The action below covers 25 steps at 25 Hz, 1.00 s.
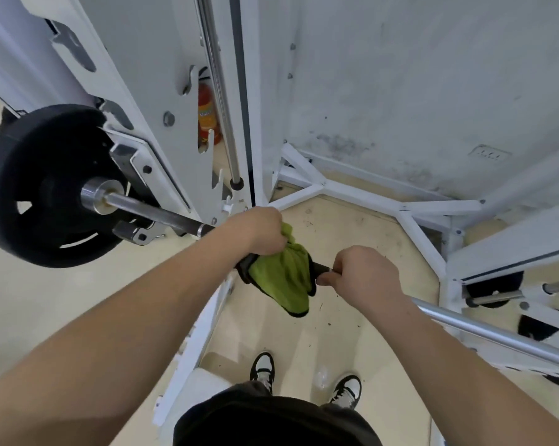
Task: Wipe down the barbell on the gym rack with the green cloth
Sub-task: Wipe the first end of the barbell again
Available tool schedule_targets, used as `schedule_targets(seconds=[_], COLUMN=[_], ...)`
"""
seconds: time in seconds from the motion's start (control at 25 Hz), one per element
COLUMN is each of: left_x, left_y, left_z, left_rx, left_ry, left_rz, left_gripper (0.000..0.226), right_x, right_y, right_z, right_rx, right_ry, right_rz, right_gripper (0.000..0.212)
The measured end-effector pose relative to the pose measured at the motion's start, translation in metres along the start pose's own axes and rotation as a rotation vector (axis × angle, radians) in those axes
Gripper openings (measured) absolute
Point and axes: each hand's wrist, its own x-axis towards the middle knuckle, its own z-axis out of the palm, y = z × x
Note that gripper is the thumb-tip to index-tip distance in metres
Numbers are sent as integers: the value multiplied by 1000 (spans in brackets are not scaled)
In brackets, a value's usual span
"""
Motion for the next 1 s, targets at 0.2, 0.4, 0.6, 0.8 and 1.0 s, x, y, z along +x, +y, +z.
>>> schedule_targets(seconds=[0.2, 0.4, 0.6, 0.8, 1.0], left_x=[-26, -77, -95, -56, -53], left_y=[77, 27, -16, -21, 40], left_z=[53, 125, 104, 100, 132], left_rx=[-320, -1047, -1714, -2165, -2349], left_ry=[237, 727, 1038, 827, 310], left_rz=[58, 23, -609, -591, -558], left_gripper=[18, 29, 14, 18, 18], right_x=[0, 1, 12, 19, 23], right_y=[0, -12, -54, -56, -53], right_z=[-1, -2, 4, 8, 12], right_rx=[-106, -146, -92, -102, -69], right_ry=[39, 85, 51, 24, 33], right_rz=[-28, -142, -251, -185, -178], right_gripper=[18, 21, 26, 15, 15])
